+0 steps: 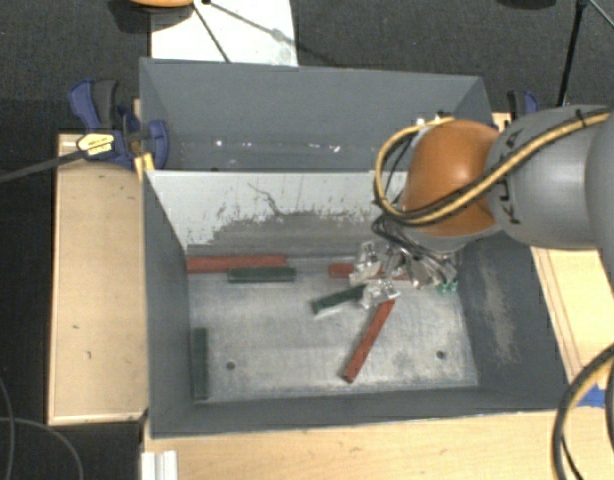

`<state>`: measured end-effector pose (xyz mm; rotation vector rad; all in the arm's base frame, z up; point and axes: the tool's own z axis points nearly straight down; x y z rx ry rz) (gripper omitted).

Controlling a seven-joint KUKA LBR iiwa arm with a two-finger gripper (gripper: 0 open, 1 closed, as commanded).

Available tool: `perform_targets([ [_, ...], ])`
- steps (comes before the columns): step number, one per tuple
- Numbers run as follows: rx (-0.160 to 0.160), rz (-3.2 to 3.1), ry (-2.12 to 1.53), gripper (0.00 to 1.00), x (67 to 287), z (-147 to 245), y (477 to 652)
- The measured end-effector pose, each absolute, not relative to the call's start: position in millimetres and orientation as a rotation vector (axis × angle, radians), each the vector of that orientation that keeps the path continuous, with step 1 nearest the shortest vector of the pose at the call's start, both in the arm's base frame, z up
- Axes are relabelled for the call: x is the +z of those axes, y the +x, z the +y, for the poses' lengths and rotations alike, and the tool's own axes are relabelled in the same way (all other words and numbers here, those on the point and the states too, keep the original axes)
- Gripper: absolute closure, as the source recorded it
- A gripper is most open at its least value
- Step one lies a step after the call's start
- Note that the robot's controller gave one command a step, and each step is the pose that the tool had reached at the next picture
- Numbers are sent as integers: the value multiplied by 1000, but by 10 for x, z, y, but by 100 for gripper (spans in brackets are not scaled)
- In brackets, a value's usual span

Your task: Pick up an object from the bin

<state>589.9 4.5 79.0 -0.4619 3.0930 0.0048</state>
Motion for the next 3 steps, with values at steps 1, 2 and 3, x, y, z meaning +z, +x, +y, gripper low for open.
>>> perform_targets([
  [1,5,3093,-464,100,790,45,5899],
  [2,2,3112,-454,100,1218,44,5845],
  [3,0,3101,-493,100,2354,77,5803],
])
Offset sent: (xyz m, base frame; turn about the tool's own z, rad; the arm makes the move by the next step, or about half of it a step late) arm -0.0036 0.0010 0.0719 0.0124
